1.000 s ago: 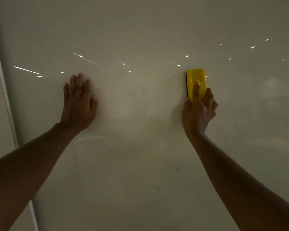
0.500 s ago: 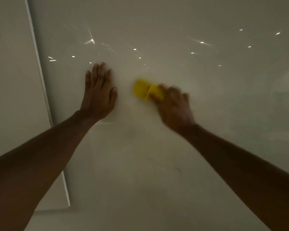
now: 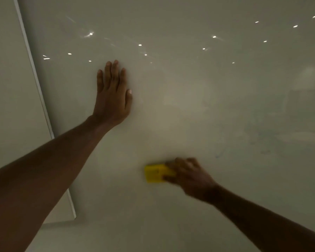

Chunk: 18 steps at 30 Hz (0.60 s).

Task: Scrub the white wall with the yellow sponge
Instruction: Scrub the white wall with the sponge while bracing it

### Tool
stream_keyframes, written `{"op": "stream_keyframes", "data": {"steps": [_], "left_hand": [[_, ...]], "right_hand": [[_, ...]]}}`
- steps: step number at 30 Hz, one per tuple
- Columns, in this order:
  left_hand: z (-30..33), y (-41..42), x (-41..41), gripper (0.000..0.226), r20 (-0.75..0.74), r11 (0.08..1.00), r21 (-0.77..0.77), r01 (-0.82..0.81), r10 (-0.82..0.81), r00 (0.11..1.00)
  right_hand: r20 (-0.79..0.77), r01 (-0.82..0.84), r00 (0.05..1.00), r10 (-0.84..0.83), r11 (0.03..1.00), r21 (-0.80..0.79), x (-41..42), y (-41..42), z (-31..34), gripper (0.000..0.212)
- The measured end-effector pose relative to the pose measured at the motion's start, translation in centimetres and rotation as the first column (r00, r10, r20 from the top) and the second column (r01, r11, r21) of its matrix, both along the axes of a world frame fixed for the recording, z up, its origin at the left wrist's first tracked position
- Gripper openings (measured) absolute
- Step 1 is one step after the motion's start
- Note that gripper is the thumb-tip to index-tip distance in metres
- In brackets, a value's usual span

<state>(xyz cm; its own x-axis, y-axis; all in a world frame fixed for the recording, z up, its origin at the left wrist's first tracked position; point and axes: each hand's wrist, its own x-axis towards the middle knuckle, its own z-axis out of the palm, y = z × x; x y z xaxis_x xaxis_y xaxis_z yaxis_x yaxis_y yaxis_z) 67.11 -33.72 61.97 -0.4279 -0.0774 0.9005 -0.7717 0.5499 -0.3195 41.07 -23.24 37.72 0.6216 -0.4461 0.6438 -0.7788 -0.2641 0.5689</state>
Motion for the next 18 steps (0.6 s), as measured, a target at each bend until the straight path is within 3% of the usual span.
{"op": "stream_keyframes", "data": {"steps": [2,3,6,8,9,10,12,14,16,18], "left_hand": [[-0.8,0.0,-0.7,0.061,0.048,1.000,-0.023,0.014,-0.013,0.999],[-1.2,0.0,-1.1,0.061,0.062,0.999,-0.034,0.019,-0.017,0.998],[-2.3,0.3,-2.3,0.060,0.081,0.999,-0.040,0.036,-0.033,0.996],[-2.6,0.2,-2.7,0.060,0.068,0.998,-0.048,0.036,-0.033,0.997],[-2.8,0.2,-2.9,0.060,0.061,0.998,-0.050,0.035,-0.032,0.998],[-3.0,0.2,-3.1,0.060,0.056,0.998,-0.052,0.033,-0.030,0.998],[-3.2,0.5,-3.7,0.060,0.051,0.998,-0.047,0.029,-0.027,0.998],[-3.5,0.6,-4.2,0.061,0.046,0.999,-0.043,0.024,-0.022,0.999],[-3.7,0.6,-4.5,0.061,0.043,0.999,-0.038,0.023,-0.021,0.999],[-3.8,0.6,-4.7,0.061,0.047,0.999,-0.045,0.022,-0.020,0.999]], "right_hand": [[0.257,0.086,0.965,-0.044,0.984,-0.153,-2.7,0.8,3.4,0.054],[0.438,0.166,0.898,-0.047,0.957,-0.237,-4.3,1.3,5.4,0.052],[0.857,0.400,0.513,0.047,0.871,-0.287,-7.4,2.5,8.7,0.056],[0.928,0.458,0.361,0.093,0.849,-0.263,-5.8,2.0,7.9,0.061],[0.923,0.452,0.373,0.090,0.852,-0.265,-4.2,1.7,6.4,0.061],[0.888,0.413,0.453,0.079,0.864,-0.287,-2.4,1.4,4.4,0.059],[0.727,0.230,0.686,0.031,0.939,-0.257,1.4,0.9,-1.2,0.056],[0.505,0.048,0.863,0.020,0.992,-0.120,3.6,0.8,-7.0,0.064],[0.301,-0.002,0.954,0.006,1.000,-0.013,3.4,1.2,-10.9,0.064],[0.220,-0.011,0.975,0.008,1.000,0.011,0.9,1.5,-11.2,0.062]]}}
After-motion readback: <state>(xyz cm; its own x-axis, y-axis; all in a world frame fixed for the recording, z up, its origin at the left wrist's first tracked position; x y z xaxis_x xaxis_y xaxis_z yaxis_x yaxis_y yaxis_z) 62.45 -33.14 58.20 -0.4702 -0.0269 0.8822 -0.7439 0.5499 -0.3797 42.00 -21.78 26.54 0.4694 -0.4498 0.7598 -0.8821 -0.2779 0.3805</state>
